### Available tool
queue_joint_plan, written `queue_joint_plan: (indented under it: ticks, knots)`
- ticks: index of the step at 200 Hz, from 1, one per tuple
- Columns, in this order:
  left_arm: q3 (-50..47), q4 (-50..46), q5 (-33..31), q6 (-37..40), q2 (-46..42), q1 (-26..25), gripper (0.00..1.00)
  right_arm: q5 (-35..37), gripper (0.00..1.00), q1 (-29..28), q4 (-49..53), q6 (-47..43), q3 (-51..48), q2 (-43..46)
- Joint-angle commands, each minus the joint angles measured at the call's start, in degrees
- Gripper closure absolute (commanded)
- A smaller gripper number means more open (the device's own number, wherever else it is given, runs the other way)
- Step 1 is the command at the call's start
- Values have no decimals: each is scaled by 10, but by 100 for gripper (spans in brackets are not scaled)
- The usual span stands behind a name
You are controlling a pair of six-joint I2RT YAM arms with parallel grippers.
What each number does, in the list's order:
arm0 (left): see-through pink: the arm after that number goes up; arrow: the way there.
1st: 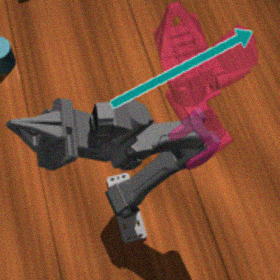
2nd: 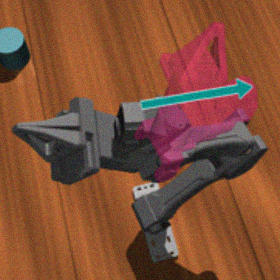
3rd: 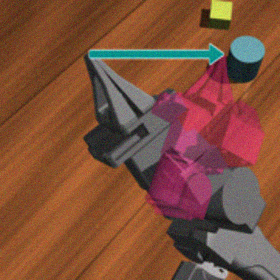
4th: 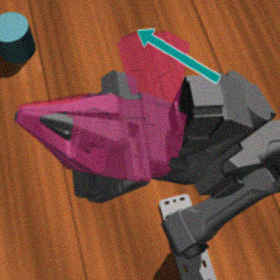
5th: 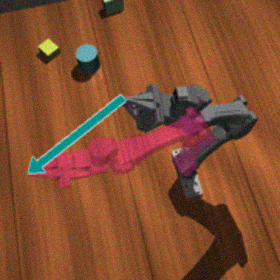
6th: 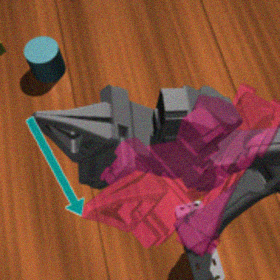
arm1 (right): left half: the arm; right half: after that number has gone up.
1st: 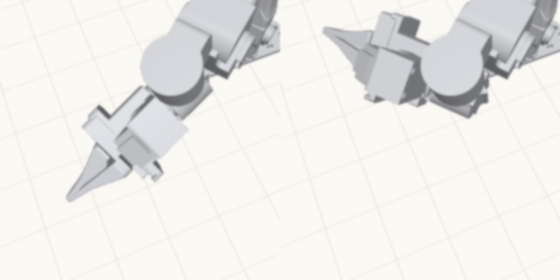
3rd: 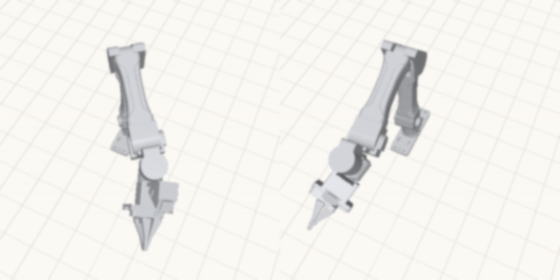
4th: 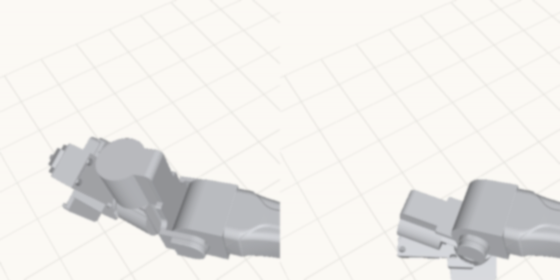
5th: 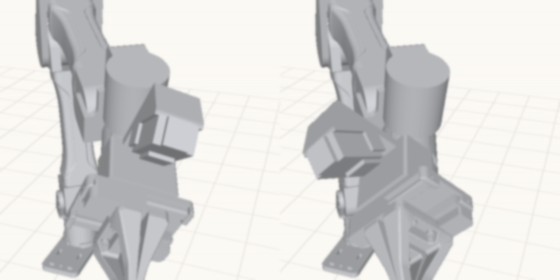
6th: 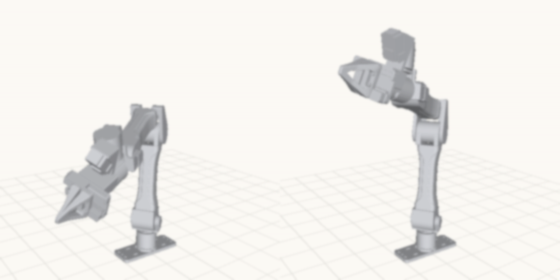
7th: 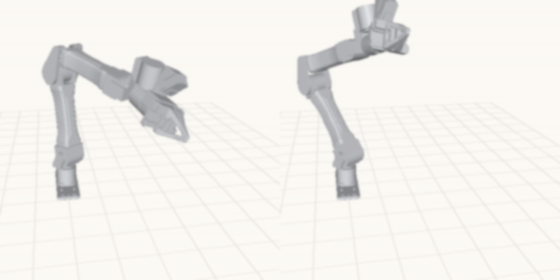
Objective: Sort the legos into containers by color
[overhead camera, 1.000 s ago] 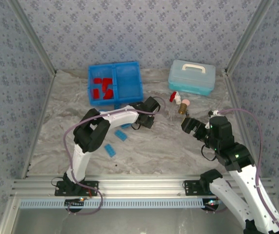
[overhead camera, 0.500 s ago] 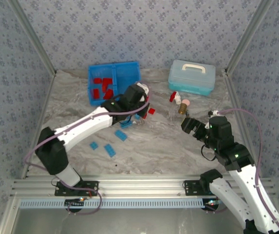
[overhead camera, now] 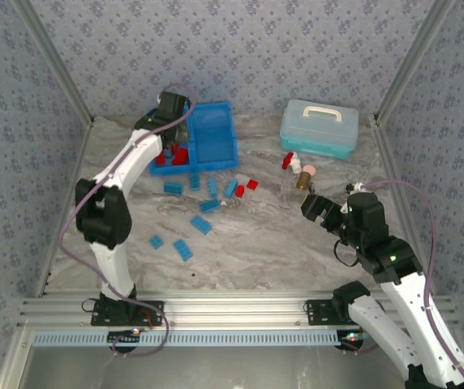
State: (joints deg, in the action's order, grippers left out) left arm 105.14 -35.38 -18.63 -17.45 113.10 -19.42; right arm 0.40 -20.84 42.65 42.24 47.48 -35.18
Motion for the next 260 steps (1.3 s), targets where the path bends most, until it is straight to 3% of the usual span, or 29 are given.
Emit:
queue_joint_plan:
  ticks: [1, 45, 80, 138, 175, 201, 231, 260]
  knots:
    - [113, -98, 16, -18, 74, 19, 88, 5, 0, 4, 7, 5, 5, 4]
    - [239, -143, -38, -26, 188, 36, 85, 14, 0, 5, 13, 1, 15, 4]
    - [263, -164, -6, -51, 220, 52, 77, 17, 0, 5, 17, -1, 20, 4]
    - [196, -119, 2, -44, 149, 50, 55, 16, 0, 6, 7, -2, 23, -3]
    - [176, -121, 26, -47, 67, 43, 54, 11, 0, 7, 4, -2, 23, -5]
    - [93, -76, 61, -47, -40, 10, 52, 11, 0, 7, 4, -1, 21, -5]
    - [-57, 18, 112, -3, -157, -73, 52, 9, 0, 6, -3, 4, 13, -4]
    - [-136, 51, 113, 37, -182, -168, 48, 1, 0, 7, -7, 8, 4, -4]
